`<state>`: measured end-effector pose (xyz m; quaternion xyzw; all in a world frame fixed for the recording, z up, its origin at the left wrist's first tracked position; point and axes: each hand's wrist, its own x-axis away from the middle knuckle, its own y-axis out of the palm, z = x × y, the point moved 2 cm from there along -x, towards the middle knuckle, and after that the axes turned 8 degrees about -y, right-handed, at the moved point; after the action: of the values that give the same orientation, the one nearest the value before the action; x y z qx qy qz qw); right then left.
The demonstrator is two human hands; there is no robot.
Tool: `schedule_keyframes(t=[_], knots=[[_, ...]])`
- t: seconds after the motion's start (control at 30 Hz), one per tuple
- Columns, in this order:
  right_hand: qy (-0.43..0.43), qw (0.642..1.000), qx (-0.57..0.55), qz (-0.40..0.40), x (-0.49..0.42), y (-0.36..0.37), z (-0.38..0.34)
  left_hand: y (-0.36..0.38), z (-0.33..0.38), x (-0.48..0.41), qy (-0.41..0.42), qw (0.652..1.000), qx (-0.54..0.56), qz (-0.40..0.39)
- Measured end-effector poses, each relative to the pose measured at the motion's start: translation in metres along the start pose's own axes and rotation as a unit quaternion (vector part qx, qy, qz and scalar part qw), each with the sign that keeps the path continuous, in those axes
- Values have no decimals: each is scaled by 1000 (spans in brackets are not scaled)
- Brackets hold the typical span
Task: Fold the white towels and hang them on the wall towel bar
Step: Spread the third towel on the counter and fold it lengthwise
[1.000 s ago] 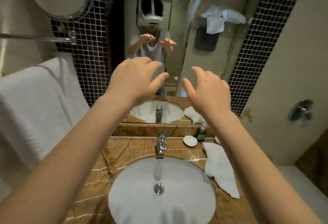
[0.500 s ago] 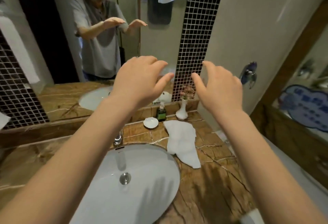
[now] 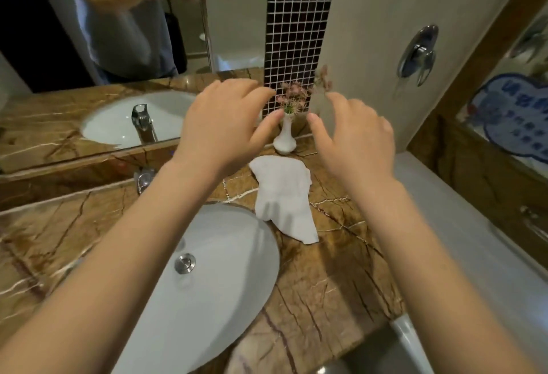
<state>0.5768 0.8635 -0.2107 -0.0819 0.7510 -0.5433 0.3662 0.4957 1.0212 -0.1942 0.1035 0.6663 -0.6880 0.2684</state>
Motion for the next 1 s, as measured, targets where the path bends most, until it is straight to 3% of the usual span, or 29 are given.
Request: schedule_keyframes(t=[0.43,1.0], knots=[[0,995,0,-100,16,142,54,146,-7,16,-18,997,-12,-73],[-8,985,-16,-172,32,290,86,310,-16,34,-71,987,0,-145]])
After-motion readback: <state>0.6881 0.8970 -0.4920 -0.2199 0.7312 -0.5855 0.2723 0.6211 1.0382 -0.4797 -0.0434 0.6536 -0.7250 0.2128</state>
